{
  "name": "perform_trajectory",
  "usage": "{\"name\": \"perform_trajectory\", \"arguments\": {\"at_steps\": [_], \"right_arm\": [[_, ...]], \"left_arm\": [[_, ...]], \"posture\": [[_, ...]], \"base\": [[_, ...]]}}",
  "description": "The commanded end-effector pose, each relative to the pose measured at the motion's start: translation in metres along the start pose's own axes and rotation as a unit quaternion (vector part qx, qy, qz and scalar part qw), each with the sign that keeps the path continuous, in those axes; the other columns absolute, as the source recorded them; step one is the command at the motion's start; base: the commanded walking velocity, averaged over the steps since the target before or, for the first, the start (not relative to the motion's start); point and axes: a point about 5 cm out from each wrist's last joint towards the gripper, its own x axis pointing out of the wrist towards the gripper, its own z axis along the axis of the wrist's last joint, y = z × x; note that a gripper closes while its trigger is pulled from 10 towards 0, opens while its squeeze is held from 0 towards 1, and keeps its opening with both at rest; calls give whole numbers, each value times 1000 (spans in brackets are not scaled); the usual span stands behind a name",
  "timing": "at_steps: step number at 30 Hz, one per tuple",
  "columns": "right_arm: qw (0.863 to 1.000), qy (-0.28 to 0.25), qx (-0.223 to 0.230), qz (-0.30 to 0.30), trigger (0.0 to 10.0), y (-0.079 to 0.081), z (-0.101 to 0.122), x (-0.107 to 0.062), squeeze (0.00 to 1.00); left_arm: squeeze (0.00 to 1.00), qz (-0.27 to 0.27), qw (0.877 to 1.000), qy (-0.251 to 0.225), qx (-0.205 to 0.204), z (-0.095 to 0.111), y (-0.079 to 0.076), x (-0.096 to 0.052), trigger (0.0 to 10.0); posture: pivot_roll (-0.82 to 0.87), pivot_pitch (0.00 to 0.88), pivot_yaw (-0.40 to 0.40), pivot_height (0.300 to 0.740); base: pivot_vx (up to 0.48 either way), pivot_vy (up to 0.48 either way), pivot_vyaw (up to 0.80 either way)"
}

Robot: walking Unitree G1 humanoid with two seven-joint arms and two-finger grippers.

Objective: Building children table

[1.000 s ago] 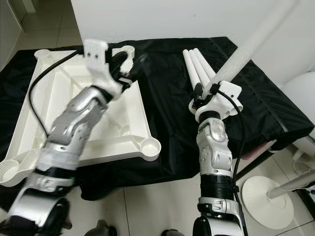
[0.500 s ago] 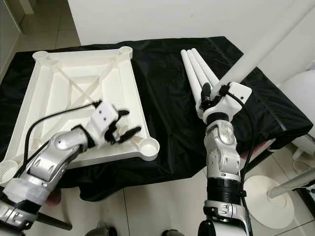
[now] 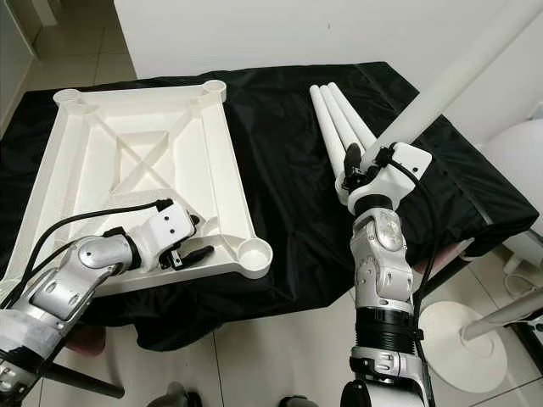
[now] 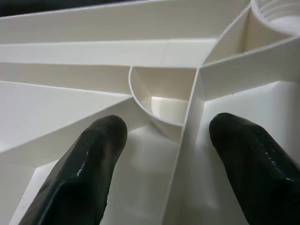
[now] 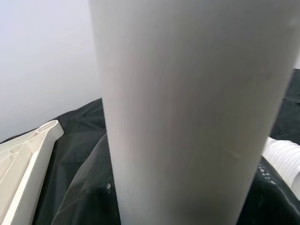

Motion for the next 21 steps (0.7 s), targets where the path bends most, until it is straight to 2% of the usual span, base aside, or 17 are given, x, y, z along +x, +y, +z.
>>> {"name": "perform_trajectory", "arguments": {"at_steps": [1,4,7,10,11,14,16,18,19,21], "right_arm": [[1000,-13,1,5,10000,1,6,0,0],[1000,-13,1,4,10000,0,6,0,0],[1000,-12,1,6,10000,1,6,0,0],[1000,-12,1,6,10000,1,6,0,0],[1000,-13,3,7,10000,1,6,0,0],[1000,-14,5,6,10000,1,6,0,0],[1000,-14,5,6,10000,1,6,0,0],[1000,-15,6,5,10000,1,5,-1,0],[1000,-15,6,5,10000,1,5,-1,0],[1000,-14,4,8,10000,2,4,-2,0]], "left_arm": [[0,0,1000,16,14,-5,-3,3,10000],[0,-1,1000,18,21,-4,-5,5,10000],[0,0,1000,-10,22,13,-15,23,10000],[0,0,1000,-19,15,18,-18,28,10000],[0,4,1000,-23,8,22,-22,34,10000],[0,13,1000,-20,2,28,-27,46,10000],[0,13,1000,-20,2,28,-27,46,10000],[0,22,1000,-13,3,35,-32,57,10000],[0,22,1000,-13,3,35,-32,57,10000],[0,35,999,-18,0,48,-34,69,10000]], "posture": [[37,90,-3,740],[34,90,-3,740],[29,88,2,740],[29,88,2,740],[27,87,5,740],[29,84,16,740],[29,84,16,740],[29,84,21,740],[29,84,21,740],[27,82,26,740]], "base": [[0,0,0],[0,0,0],[0,0,0],[0,0,0],[0,0,0],[0,0,0],[0,0,0],[0,0,0],[0,0,0],[0,0,0]]}}
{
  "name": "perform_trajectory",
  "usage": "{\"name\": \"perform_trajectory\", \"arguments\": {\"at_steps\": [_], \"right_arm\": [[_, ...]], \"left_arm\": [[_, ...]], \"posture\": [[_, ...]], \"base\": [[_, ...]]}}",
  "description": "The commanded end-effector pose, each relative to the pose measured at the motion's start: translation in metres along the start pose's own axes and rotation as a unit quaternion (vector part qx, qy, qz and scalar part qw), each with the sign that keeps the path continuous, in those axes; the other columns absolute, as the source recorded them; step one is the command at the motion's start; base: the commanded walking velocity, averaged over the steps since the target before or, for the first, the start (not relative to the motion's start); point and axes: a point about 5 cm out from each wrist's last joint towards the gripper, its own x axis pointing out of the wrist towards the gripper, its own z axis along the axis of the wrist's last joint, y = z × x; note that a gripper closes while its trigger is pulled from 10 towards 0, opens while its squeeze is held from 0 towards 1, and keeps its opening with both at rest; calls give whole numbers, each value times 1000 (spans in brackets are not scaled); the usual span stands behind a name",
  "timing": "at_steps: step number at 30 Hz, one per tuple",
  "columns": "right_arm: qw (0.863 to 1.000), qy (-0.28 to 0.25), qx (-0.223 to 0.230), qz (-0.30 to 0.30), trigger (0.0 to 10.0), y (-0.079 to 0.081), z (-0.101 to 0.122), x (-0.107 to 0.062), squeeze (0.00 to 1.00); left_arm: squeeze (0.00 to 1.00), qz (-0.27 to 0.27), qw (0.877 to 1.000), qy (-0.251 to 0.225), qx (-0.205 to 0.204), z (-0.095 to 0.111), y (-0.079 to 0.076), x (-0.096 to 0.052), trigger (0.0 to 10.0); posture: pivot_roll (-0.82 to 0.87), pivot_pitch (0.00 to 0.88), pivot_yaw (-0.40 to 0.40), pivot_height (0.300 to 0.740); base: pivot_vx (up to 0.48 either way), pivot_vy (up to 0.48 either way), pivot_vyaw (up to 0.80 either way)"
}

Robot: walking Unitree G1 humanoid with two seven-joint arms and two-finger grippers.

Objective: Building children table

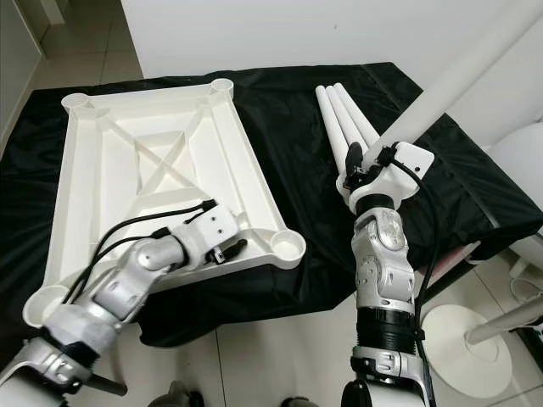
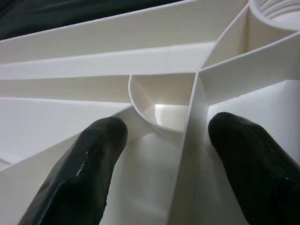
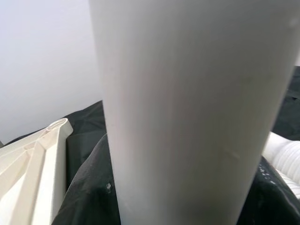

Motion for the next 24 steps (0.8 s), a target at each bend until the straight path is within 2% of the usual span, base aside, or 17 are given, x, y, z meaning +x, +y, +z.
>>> {"name": "perform_trajectory", "arguments": {"at_steps": [1,2,3,4,6,9,10,15,17,19,21,22,24], "right_arm": [[1000,-11,2,7,10000,2,3,-1,0],[1000,-11,2,7,10000,2,3,-1,0],[1000,-11,-3,11,10000,4,2,-2,0],[1000,-11,-3,11,10000,4,2,-2,0],[1000,-12,-9,20,10000,6,2,-5,0],[1000,-10,-12,26,10000,7,2,-6,0],[999,-11,-16,37,10000,10,1,-8,0],[998,-14,-19,59,10000,17,1,-11,0],[998,-14,-19,59,10000,17,1,-11,0],[997,-13,-26,74,10000,21,1,-14,0],[996,-12,-32,86,10000,23,-1,-17,0],[996,-12,-32,86,10000,23,-1,-17,0],[995,-7,-38,94,10000,21,-4,-22,0]], "left_arm": [[0,-2,1000,4,7,5,-8,8,10000],[0,-2,1000,4,7,5,-8,8,10000],[0,4,1000,-9,-1,15,-9,16,10000],[0,4,1000,-9,-1,15,-9,16,10000],[0,11,1000,-26,-12,28,-11,23,10000],[0,17,999,-33,-15,34,-12,27,10000],[0,35,998,-52,-12,46,-11,34,10000],[0,70,994,-84,-31,63,-4,40,10000],[0,70,994,-84,-31,63,-4,40,10000],[0,68,991,-104,-50,70,-1,40,10000],[0,61,986,-139,-74,75,6,33,10000],[0,61,986,-139,-74,75,6,33,10000],[0,40,978,-173,-110,73,16,22,10000]], "posture": [[27,82,26,740],[27,82,26,740],[22,81,32,740],[22,81,32,740],[16,81,39,740],[16,81,39,740],[1,80,52,740],[-7,81,54,740],[-7,81,54,740],[-15,78,54,740],[-13,72,52,740],[-13,72,52,740],[-11,70,49,740]], "base": [[0,0,0],[0,0,0],[0,0,0],[0,0,0],[0,0,0],[0,0,0],[0,0,0],[0,0,0],[0,0,0],[0,0,0],[0,0,0],[0,0,0],[0,0,0]]}}
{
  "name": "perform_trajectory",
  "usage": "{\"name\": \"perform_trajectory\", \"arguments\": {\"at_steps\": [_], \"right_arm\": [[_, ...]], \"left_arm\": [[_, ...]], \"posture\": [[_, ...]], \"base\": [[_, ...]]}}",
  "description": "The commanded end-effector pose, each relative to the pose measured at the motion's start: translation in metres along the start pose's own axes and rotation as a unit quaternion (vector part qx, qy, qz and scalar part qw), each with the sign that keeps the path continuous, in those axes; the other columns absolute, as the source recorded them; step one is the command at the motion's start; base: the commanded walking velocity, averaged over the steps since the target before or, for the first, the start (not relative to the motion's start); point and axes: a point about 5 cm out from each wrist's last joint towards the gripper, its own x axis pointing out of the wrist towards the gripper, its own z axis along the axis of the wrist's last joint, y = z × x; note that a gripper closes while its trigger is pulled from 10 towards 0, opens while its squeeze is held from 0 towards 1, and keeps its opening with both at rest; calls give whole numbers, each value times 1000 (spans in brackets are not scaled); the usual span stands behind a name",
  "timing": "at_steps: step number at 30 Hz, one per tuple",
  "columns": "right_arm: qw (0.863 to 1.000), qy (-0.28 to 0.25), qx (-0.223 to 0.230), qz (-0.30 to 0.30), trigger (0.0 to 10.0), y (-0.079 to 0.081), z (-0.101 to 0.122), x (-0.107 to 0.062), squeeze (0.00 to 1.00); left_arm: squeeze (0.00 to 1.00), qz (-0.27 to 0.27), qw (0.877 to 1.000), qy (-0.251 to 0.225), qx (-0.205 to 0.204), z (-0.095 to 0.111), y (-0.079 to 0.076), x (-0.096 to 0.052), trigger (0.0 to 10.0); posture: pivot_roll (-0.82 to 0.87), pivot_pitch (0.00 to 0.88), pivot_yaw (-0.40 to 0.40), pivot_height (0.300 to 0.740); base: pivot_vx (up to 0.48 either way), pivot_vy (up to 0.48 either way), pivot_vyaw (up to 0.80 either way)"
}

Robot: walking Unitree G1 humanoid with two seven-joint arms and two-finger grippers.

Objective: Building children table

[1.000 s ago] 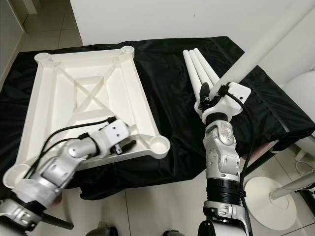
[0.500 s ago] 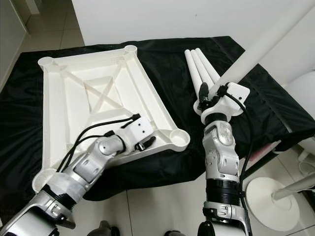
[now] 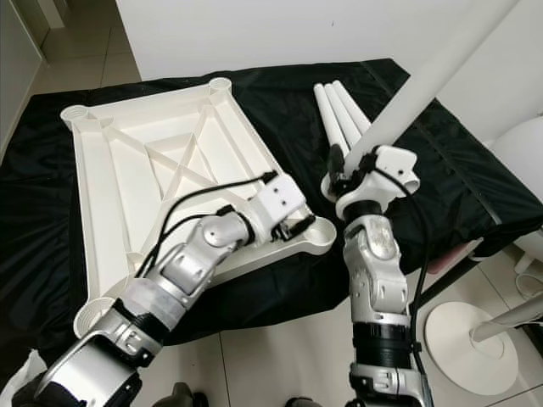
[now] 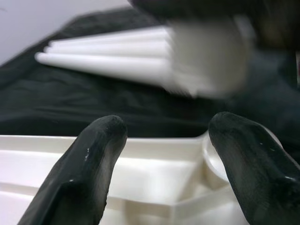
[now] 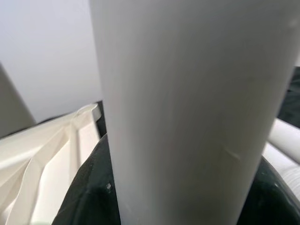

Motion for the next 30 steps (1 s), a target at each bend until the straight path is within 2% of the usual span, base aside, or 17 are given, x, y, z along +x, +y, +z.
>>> {"name": "perform_trajectory", "arguments": {"at_steps": [1,5,7,8,10,11,14,18,22,23,25,27,30], "right_arm": [[1000,-12,-4,11,10000,2,4,-2,0],[1000,3,-16,17,10000,-1,-3,-9,0],[1000,3,-16,17,10000,-1,-3,-9,0],[999,15,-30,21,10000,-2,-7,-11,0],[997,47,-58,30,10000,-3,-17,-15,0],[997,47,-58,30,10000,-3,-17,-15,0],[992,70,-99,41,10000,-3,-28,-19,0],[991,83,-88,50,10000,-2,-38,-22,0],[991,91,-83,57,10000,-1,-42,-23,0],[989,99,-87,62,10000,-1,-49,-25,0],[989,99,-87,62,10000,-1,-49,-25,0],[985,112,-100,80,10000,2,-62,-30,0],[983,108,-116,94,10000,4,-65,-32,0]], "left_arm": [[0,18,999,-20,-21,2,7,-6,10000],[0,-36,999,-25,-24,-7,12,-24,10000],[0,-36,999,-25,-24,-7,12,-24,10000],[0,-44,999,-17,-17,-12,12,-29,10000],[0,-35,998,15,-42,-23,14,-35,10000],[0,-35,998,15,-42,-23,14,-35,10000],[0,-25,995,38,-87,-34,14,-42,10000],[0,-27,993,42,-111,-39,11,-51,10000],[0,-31,992,43,-114,-41,10,-55,10000],[0,-41,991,44,-118,-42,8,-61,10000],[0,-41,991,44,-118,-42,8,-61,10000],[0,-74,989,38,-118,-43,1,-75,10000],[0,-89,988,37,-122,-43,-2,-79,10000]], "posture": [[-11,70,49,740],[2,51,32,740],[2,51,32,740],[8,39,23,740],[11,34,20,740],[11,34,20,740],[11,26,8,740],[14,20,1,740],[19,23,-5,740],[24,28,-9,740],[24,28,-9,740],[33,40,-14,740],[34,44,-15,740]], "base": [[0,0,0],[0,0,0],[0,0,0],[0,0,0],[0,0,0],[0,0,0],[0,0,0],[0,0,0],[0,0,0],[0,0,0],[0,0,0],[0,0,0],[0,0,0]]}}
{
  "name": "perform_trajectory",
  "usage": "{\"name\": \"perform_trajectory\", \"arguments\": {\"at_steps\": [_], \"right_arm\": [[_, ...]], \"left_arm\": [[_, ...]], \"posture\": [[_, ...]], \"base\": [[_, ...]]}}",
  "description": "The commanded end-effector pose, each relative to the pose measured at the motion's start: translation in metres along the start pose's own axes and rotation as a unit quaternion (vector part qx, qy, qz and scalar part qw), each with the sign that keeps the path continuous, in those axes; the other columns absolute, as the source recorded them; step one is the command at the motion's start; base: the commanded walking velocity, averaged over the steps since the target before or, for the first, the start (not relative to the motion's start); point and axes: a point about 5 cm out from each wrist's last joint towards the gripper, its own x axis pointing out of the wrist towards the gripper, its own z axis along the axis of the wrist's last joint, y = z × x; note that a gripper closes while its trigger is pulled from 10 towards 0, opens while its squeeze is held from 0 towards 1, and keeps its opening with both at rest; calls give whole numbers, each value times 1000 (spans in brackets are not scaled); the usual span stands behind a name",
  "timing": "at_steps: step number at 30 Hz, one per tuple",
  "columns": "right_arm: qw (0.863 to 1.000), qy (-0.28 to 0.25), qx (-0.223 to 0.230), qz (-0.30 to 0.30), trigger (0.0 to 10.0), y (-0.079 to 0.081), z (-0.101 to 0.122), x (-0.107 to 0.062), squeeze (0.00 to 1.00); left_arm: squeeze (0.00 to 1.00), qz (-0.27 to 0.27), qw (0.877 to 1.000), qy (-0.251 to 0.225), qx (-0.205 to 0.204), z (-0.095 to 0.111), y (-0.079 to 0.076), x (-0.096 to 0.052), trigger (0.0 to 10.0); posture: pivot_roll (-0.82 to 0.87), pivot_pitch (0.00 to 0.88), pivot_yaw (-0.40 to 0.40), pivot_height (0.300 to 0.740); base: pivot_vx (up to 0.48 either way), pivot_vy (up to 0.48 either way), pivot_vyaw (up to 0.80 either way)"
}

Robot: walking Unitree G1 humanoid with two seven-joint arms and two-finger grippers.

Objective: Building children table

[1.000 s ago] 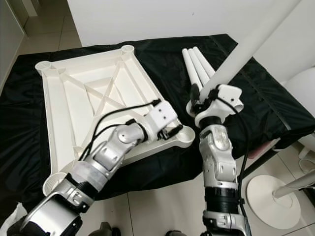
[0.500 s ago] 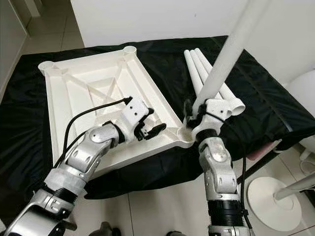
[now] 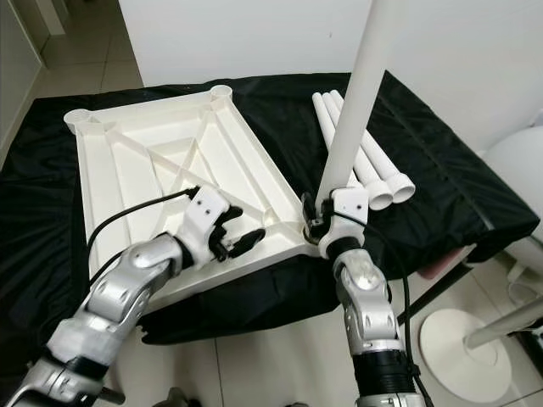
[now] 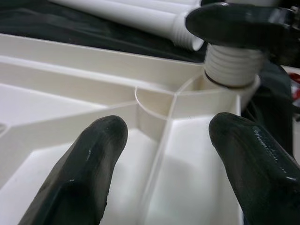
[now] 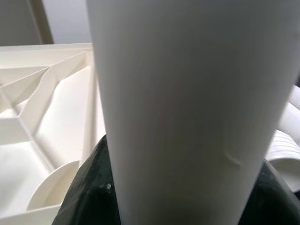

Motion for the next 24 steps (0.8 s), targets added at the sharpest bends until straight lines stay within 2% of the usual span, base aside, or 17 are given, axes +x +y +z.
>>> {"name": "perform_trajectory", "arguments": {"at_steps": [1,8,17,19,24], "right_arm": [[1000,11,-5,22,10000,7,-11,-5,0],[1000,4,12,19,10000,3,-18,-13,0],[999,-11,-33,27,10000,-4,-32,-24,0],[997,-15,-54,49,10000,-3,-36,-26,0],[996,-20,-65,54,10000,-3,-38,-26,0]], "left_arm": [[0,-85,996,1,-12,1,-12,-2,10000],[0,-79,997,8,-23,2,-15,-4,10000],[0,-63,997,6,-32,6,-12,-7,10000],[0,-59,998,8,-34,8,-11,-7,10000],[0,-57,998,7,-31,10,-10,-7,10000]], "posture": [[37,49,-17,740],[44,71,-20,740],[39,81,-7,740],[37,84,-4,740],[43,92,2,740]], "base": [[0,0,0],[0,0,0],[0,0,0],[0,0,0],[0,0,0]]}}
